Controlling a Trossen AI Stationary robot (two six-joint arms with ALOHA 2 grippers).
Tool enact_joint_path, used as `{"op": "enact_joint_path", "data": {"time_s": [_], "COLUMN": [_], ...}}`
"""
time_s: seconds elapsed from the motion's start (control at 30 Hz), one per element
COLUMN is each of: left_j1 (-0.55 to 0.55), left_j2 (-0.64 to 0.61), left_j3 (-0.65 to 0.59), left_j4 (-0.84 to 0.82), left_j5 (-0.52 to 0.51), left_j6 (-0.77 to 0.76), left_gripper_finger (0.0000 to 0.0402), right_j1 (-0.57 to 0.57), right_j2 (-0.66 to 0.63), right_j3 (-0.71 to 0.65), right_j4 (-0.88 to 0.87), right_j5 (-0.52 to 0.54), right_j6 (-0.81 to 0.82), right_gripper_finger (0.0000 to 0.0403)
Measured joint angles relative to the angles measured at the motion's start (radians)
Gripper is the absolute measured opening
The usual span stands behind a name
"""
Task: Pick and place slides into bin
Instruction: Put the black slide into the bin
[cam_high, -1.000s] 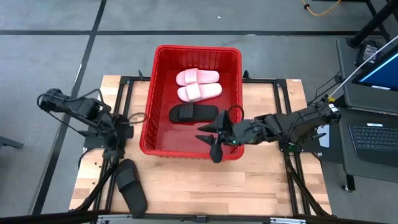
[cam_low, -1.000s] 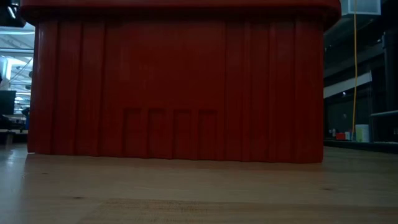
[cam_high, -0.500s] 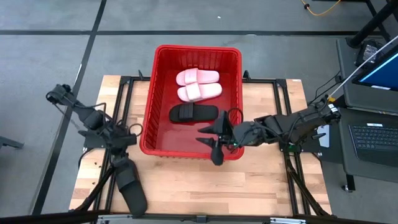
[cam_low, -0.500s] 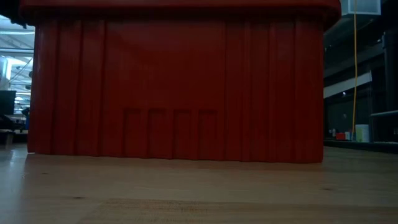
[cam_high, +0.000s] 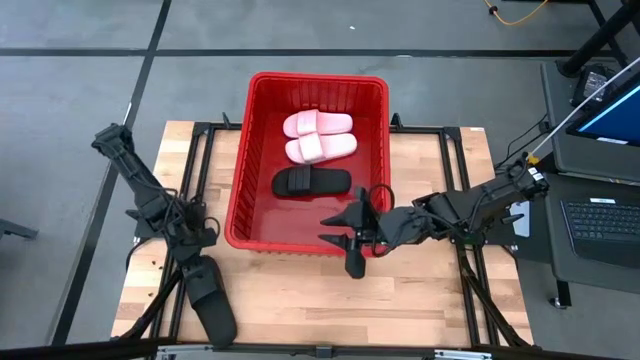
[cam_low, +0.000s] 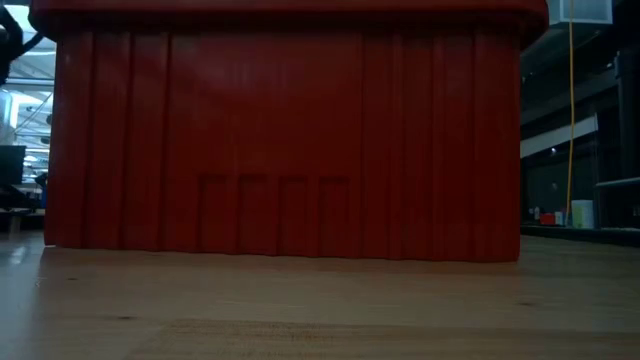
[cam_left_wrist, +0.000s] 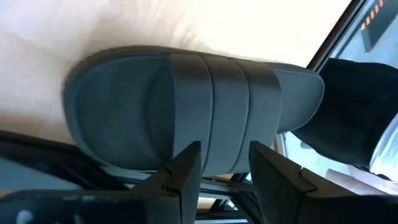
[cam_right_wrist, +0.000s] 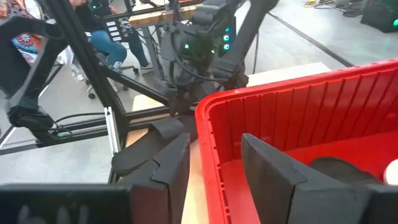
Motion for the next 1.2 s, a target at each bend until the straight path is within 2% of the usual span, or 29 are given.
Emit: {"op": "enact_joint_path", "data": {"time_s": [0.3,0.7,0.93,1.2], "left_j1": [-0.054,-0.060,-0.060,-0.060], "left_j2": [0.006,0.005,0.005,-0.010], "left_j3": [-0.122,-0.146,-0.128,-0.128], "left_j4": [0.204,0.266,0.257,0.139], "left_j5": [-0.059,-0.096,-0.105,-0.098], "left_j6": [-0.085,-0.082,-0.060,-0.060], "left_gripper_finger": [0.0128,0.0128,0.0128,0.0128], "right_j1": [0.013,0.013,0.013,0.013], "right_j2": [0.000,0.000,0.000,0.000], "right_j3": [0.000,0.000,0.000,0.000], "right_j4": [0.021,0.038,0.041,0.041], "right_j5": [0.000,0.001,0.001,0.001], "right_j6": [0.004,0.005,0.001,-0.002], "right_gripper_finger": [0.0145,0.0145,0.0145,0.0145]}}
